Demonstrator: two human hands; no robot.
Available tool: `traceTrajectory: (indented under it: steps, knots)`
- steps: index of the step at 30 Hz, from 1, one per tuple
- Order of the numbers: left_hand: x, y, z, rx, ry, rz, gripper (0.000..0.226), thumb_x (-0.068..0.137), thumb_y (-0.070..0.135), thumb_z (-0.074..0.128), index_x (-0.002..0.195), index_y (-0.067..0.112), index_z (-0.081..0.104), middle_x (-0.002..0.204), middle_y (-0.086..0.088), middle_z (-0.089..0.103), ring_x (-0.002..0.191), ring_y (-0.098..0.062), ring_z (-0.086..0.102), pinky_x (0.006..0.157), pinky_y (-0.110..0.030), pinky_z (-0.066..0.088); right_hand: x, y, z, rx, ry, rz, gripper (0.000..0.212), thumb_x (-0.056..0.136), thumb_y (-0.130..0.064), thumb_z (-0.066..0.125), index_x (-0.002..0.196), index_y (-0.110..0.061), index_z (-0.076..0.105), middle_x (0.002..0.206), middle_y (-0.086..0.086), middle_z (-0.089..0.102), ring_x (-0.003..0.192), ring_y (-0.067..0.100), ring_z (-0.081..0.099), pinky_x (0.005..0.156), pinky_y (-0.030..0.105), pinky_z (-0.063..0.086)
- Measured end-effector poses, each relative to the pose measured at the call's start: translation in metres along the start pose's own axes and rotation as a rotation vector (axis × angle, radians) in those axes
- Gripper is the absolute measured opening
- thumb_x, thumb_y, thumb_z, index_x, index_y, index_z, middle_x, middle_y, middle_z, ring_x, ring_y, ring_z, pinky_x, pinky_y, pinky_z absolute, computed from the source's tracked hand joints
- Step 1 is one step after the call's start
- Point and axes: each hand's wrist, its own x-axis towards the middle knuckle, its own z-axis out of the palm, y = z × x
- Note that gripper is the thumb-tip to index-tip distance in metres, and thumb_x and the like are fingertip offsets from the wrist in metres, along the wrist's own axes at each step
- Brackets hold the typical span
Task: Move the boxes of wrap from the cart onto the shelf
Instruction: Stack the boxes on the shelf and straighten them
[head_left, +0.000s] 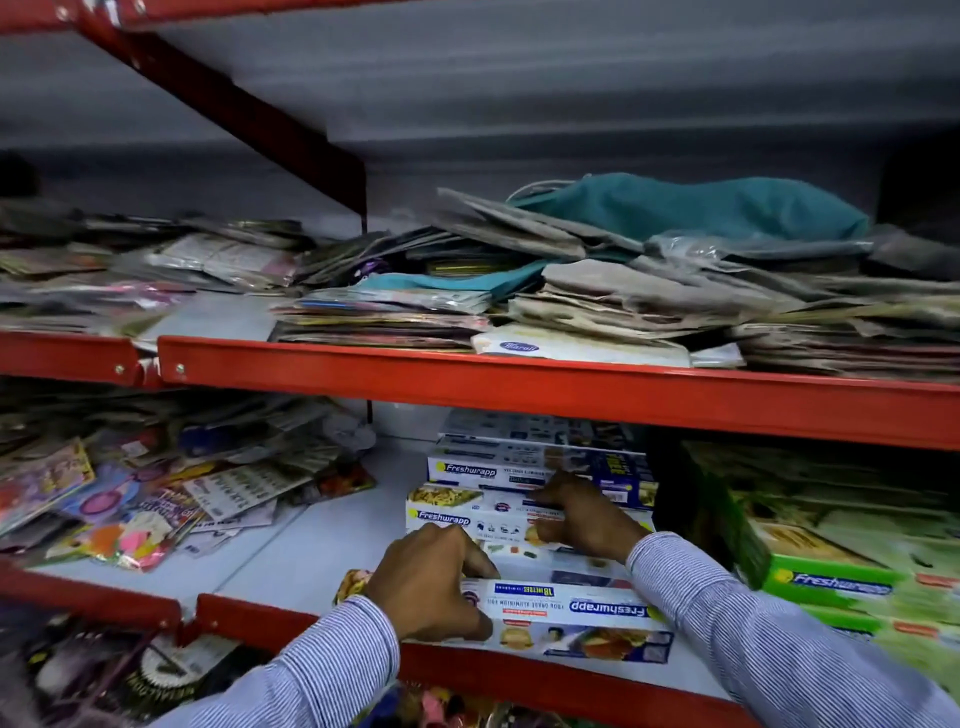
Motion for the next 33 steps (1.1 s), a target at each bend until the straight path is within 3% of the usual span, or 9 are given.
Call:
traceTrajectory:
  steps: [4,7,11,18,22,25,27,30,33]
  knots:
    - [0.008,-0.006,0.006,0.013,0.005,0.007,0.055,0.065,0.047,0.081,0.119,0.042,0.07,0.119,0.015,0.069,0.111,-0.015,0.056,0.083,-0.029,0.047,0.001,0.002,0.001,-0.023,0.105,-0.035,0.051,0.079,-0.039,0.077,0.125,-0.018,0.067,0.131,0.002,0.066,0.116,0.02,0.063,0.099,0.026,0.047]
    - [0.015,-0.005,0.004,0.004,-0.001,0.005,0.055,0.065,0.046,0.082,0.118,0.04,0.071,0.122,0.017,0.069,0.113,-0.013,0.058,0.088,-0.029,0.048,-0.001,-0.004,-0.008,-0.102,0.168,-0.057,0.032,0.078,-0.037,0.077,0.105,-0.02,0.077,0.108,-0.003,0.078,0.093,0.015,0.072,0.085,0.027,0.056]
    - [0.026,-0.002,-0.004,-0.004,0.012,0.012,0.054,0.066,0.043,0.084,0.118,0.035,0.072,0.123,0.017,0.07,0.114,-0.01,0.062,0.094,-0.03,0.052,-0.002,-0.008,-0.017,-0.177,0.193,-0.065,0.023,0.079,-0.034,0.077,0.097,-0.02,0.079,0.099,-0.004,0.079,0.086,0.014,0.073,0.08,0.023,0.054]
    - [0.053,-0.001,-0.013,-0.008,0.031,0.004,0.051,0.063,0.04,0.086,0.112,0.031,0.075,0.118,0.013,0.073,0.105,-0.012,0.067,0.091,-0.031,0.055,-0.008,-0.005,-0.029,-0.145,0.107,-0.087,0.015,0.083,-0.02,0.074,0.094,-0.013,0.081,0.102,0.0,0.079,0.097,0.004,0.068,0.083,0.014,0.046]
    - [0.07,0.003,-0.014,-0.035,0.034,0.005,0.049,0.064,0.036,0.086,0.111,0.03,0.076,0.121,0.013,0.073,0.107,-0.011,0.067,0.095,-0.036,0.055,-0.012,0.003,-0.039,-0.06,0.082,-0.101,0.016,0.086,-0.016,0.067,0.091,-0.009,0.081,0.09,0.004,0.08,0.079,0.013,0.072,0.071,0.014,0.044]
    - [0.081,0.002,-0.007,-0.067,0.034,-0.013,0.05,0.06,0.04,0.086,0.109,0.034,0.076,0.12,0.015,0.073,0.109,-0.013,0.066,0.097,-0.044,0.053,-0.02,0.005,-0.042,-0.029,0.063,-0.112,0.024,0.093,-0.025,0.061,0.085,-0.007,0.077,0.069,-0.007,0.072,0.057,-0.002,0.057,0.06,0.016,0.039]
    - [0.086,-0.001,0.002,-0.082,0.071,0.003,0.05,0.061,0.039,0.085,0.109,0.034,0.076,0.119,0.014,0.073,0.109,-0.013,0.067,0.096,-0.038,0.052,-0.028,0.006,-0.038,-0.021,-0.001,-0.088,0.032,0.095,-0.039,0.057,0.098,-0.013,0.075,0.085,-0.005,0.075,0.072,0.001,0.063,0.071,0.022,0.045]
    - [0.085,-0.008,0.018,-0.145,0.168,0.054,0.052,0.063,0.032,0.084,0.114,0.025,0.076,0.115,0.007,0.074,0.106,-0.016,0.065,0.084,-0.02,0.046,-0.045,0.006,-0.027,-0.072,-0.024,-0.035,0.057,0.091,-0.06,0.052,0.122,-0.015,0.066,0.121,0.009,0.072,0.106,0.024,0.067,0.094,0.038,0.054]
    - [0.076,-0.011,0.032,-0.073,0.264,0.118,0.057,0.062,0.045,0.073,0.116,0.026,0.075,0.112,0.006,0.073,0.109,-0.023,0.057,0.091,-0.035,0.046,-0.055,0.005,-0.015,-0.108,0.057,-0.028,0.061,0.091,-0.061,0.049,0.129,-0.015,0.058,0.129,0.011,0.067,0.114,0.028,0.064,0.096,0.045,0.053]
